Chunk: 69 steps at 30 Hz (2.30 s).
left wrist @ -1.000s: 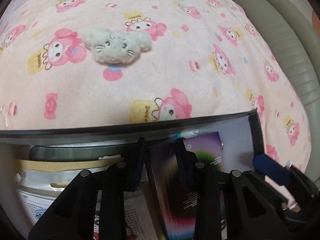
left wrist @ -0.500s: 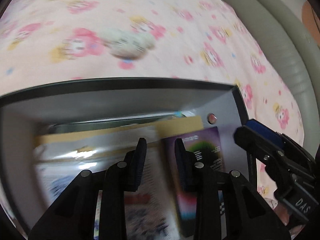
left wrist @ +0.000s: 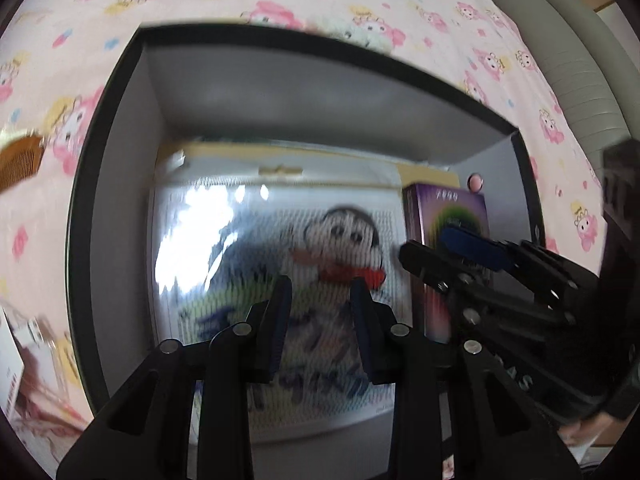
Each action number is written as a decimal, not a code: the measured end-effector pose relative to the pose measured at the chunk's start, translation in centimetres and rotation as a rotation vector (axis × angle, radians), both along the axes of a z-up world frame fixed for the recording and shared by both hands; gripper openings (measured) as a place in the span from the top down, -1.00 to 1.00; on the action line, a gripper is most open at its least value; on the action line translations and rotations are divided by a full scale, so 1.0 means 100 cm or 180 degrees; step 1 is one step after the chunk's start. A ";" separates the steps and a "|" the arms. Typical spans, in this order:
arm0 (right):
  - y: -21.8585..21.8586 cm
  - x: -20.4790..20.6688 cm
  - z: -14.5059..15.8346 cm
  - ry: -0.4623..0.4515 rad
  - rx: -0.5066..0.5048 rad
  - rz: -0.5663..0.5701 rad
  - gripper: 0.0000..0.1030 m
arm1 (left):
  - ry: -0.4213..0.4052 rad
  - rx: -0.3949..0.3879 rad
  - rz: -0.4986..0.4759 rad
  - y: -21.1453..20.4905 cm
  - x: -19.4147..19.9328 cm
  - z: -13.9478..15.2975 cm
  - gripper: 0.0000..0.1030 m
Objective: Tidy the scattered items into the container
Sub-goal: 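Push the purple box and bead-art kit down into the black box with both grippers, then raise both grippers up out of the black box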
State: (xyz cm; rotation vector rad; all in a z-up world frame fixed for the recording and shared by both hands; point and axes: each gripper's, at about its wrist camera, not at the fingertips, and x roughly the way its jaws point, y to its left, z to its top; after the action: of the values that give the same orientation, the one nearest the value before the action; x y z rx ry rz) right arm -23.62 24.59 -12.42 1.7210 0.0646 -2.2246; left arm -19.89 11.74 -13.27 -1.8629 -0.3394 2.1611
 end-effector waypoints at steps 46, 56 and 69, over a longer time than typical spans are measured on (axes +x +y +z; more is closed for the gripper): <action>0.022 -0.025 -0.008 -0.0125 -0.0002 -0.0206 0.21 | 0.0323 -0.0315 0.0242 0.004 -0.036 -0.008 0.37; 0.013 0.007 -0.007 -0.0070 0.0235 -0.0039 0.09 | 0.0136 -0.0059 0.0153 0.004 -0.019 -0.007 0.27; 0.029 0.075 0.052 0.0663 -0.0133 -0.0691 0.00 | 0.0928 -0.0001 0.0170 -0.011 0.067 0.071 -0.10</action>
State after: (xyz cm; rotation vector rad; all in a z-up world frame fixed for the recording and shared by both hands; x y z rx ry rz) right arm -16.11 27.47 -7.19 1.5326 -0.1256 -2.5370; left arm -13.20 10.61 -6.18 -1.5234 -0.3293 2.4244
